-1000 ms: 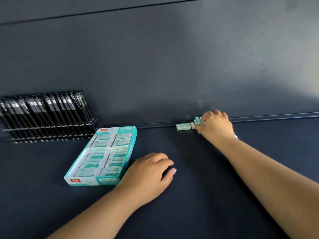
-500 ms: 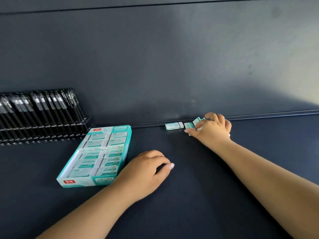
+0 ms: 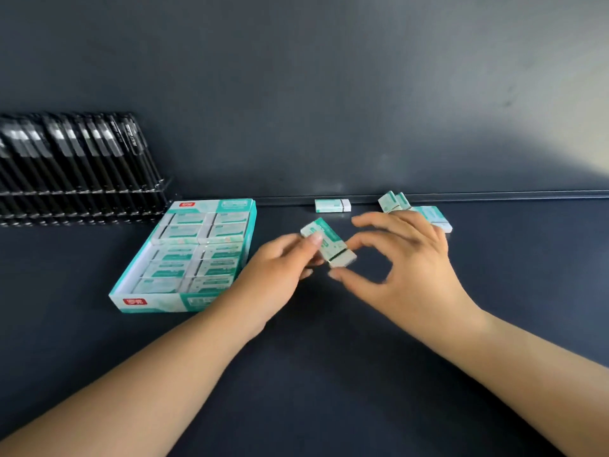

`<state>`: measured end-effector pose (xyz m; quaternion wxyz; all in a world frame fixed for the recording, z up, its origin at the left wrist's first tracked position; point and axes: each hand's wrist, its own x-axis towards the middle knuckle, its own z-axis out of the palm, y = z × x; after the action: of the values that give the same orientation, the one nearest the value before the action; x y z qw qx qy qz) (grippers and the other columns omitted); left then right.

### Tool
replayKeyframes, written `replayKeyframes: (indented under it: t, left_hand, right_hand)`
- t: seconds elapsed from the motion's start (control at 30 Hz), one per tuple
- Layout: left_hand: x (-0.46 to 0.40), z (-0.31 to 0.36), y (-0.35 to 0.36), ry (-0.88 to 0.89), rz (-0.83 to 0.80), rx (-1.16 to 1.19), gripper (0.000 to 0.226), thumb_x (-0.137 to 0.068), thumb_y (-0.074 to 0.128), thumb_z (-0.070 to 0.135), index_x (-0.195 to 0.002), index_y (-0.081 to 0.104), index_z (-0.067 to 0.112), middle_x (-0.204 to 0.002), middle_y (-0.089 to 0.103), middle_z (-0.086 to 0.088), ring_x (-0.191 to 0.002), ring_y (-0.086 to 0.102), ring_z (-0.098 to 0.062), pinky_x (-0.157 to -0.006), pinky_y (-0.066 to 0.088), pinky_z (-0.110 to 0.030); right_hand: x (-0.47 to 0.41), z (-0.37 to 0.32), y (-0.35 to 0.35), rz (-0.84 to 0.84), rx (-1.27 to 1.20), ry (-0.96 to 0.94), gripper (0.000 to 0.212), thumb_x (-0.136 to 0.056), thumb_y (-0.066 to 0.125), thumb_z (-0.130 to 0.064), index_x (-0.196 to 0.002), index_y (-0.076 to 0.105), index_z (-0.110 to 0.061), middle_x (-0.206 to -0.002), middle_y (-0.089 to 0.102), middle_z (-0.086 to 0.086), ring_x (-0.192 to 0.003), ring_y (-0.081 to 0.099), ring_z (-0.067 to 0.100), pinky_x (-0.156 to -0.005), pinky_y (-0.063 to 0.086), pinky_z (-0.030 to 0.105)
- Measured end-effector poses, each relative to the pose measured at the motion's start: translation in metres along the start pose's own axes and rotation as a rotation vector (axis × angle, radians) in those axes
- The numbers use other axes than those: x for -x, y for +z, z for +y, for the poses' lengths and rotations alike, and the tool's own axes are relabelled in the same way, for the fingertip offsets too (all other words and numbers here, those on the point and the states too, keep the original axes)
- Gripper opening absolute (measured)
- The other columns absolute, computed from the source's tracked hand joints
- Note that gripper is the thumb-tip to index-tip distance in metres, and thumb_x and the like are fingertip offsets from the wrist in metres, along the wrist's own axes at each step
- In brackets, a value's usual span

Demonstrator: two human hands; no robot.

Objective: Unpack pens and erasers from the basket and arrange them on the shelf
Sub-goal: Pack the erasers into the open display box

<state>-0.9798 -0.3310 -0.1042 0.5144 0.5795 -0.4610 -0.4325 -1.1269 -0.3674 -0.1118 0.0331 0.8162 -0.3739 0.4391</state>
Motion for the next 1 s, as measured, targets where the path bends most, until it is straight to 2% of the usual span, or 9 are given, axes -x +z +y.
replayKeyframes:
  t: [0.07, 0.13, 0.23, 0.3, 0.43, 0.57, 0.8, 0.9, 1.0]
  left_hand:
    - [0.003, 0.008, -0.002, -0.062, -0.018, 0.283, 0.020, -0.094, 0.044, 0.019, -0.083, 0.060, 0.013, -0.074, 0.070, -0.002, -0.072, 0.067, -0.016, -0.071, 0.053, -0.027]
    - [0.006, 0.014, -0.007, -0.067, -0.051, 0.365, 0.021, -0.094, 0.042, 0.018, -0.086, 0.060, 0.009, -0.064, 0.068, -0.004, -0.058, 0.066, -0.015, -0.059, 0.055, -0.025]
    - [0.009, 0.019, -0.015, -0.044, -0.097, 0.273, 0.026, -0.094, 0.042, 0.022, -0.082, 0.059, 0.007, -0.053, 0.061, -0.003, -0.047, 0.055, -0.012, -0.050, 0.051, -0.021]
    - [0.013, 0.019, -0.015, -0.069, -0.160, 0.193, 0.030, -0.094, 0.041, 0.025, -0.079, 0.058, 0.006, -0.051, 0.059, -0.004, -0.044, 0.050, -0.012, -0.046, 0.046, -0.019]
    - [0.017, 0.018, -0.013, -0.112, -0.268, 0.127, 0.039, -0.092, 0.038, 0.035, -0.073, 0.058, 0.008, -0.049, 0.055, -0.006, -0.041, 0.043, -0.013, -0.038, 0.032, -0.018]
    - [0.017, 0.022, -0.012, -0.085, -0.311, 0.042, 0.045, -0.084, 0.031, 0.049, -0.084, 0.065, 0.019, -0.048, 0.056, -0.008, -0.042, 0.041, -0.015, -0.041, 0.033, -0.019]
    - [-0.006, 0.036, -0.007, 0.025, -0.269, -0.157, 0.039, -0.096, 0.025, 0.040, -0.097, 0.060, 0.025, -0.054, 0.064, -0.006, -0.044, 0.048, -0.011, -0.045, 0.038, -0.018]
    - [-0.036, 0.046, -0.007, 0.028, -0.238, -0.346, 0.035, -0.098, 0.028, 0.034, -0.091, 0.061, 0.024, -0.057, 0.066, 0.004, -0.052, 0.054, -0.005, -0.055, 0.040, -0.022]
    - [-0.078, 0.042, -0.003, 0.173, -0.235, -0.794, 0.027, -0.096, 0.040, 0.028, -0.100, 0.064, 0.018, -0.086, 0.067, 0.008, -0.082, 0.059, -0.008, -0.074, 0.045, -0.026]
  right_hand:
    - [-0.001, -0.010, -0.001, 0.010, -0.091, -0.042, 0.029, -0.068, 0.058, -0.048, -0.074, 0.069, -0.022, -0.100, 0.066, -0.006, -0.094, 0.051, 0.011, -0.086, 0.037, 0.030]
    - [0.000, -0.013, -0.003, -0.019, -0.194, -0.097, 0.027, -0.070, 0.060, -0.045, -0.086, 0.065, -0.023, -0.104, 0.061, -0.009, -0.095, 0.052, 0.009, -0.088, 0.040, 0.026]
    - [0.001, -0.009, -0.005, -0.107, -0.324, -0.157, 0.041, -0.073, 0.062, -0.041, -0.109, 0.051, -0.026, -0.114, 0.047, -0.015, -0.107, 0.047, 0.000, -0.098, 0.033, 0.012]
    - [-0.001, -0.005, -0.007, -0.152, -0.366, -0.171, 0.053, -0.074, 0.063, -0.042, -0.120, 0.046, -0.022, -0.120, 0.044, -0.017, -0.114, 0.043, -0.004, -0.100, 0.034, 0.012]
    - [-0.002, -0.001, -0.007, -0.251, -0.390, -0.221, 0.055, -0.075, 0.062, -0.040, -0.123, 0.049, -0.016, -0.113, 0.053, -0.009, -0.103, 0.049, 0.002, -0.096, 0.037, 0.012]
    - [-0.003, 0.003, -0.009, -0.266, -0.391, -0.238, 0.043, -0.074, 0.062, -0.036, -0.114, 0.053, -0.022, -0.100, 0.054, -0.010, -0.092, 0.051, -0.001, -0.087, 0.041, 0.012]
    - [-0.013, 0.020, -0.020, -0.227, -0.203, -0.181, 0.035, -0.071, 0.058, -0.042, -0.090, 0.070, -0.015, -0.089, 0.051, -0.013, -0.084, 0.048, -0.002, -0.082, 0.032, 0.003]
    - [-0.020, 0.034, -0.029, -0.217, -0.127, -0.095, 0.033, -0.068, 0.058, -0.047, -0.086, 0.066, -0.020, -0.088, 0.051, -0.017, -0.087, 0.046, 0.000, -0.081, 0.030, 0.004]
    - [-0.027, 0.046, -0.034, -0.175, -0.067, 0.012, 0.028, -0.064, 0.065, -0.038, -0.085, 0.065, -0.020, -0.084, 0.052, -0.019, -0.083, 0.042, 0.000, -0.074, 0.031, 0.003]
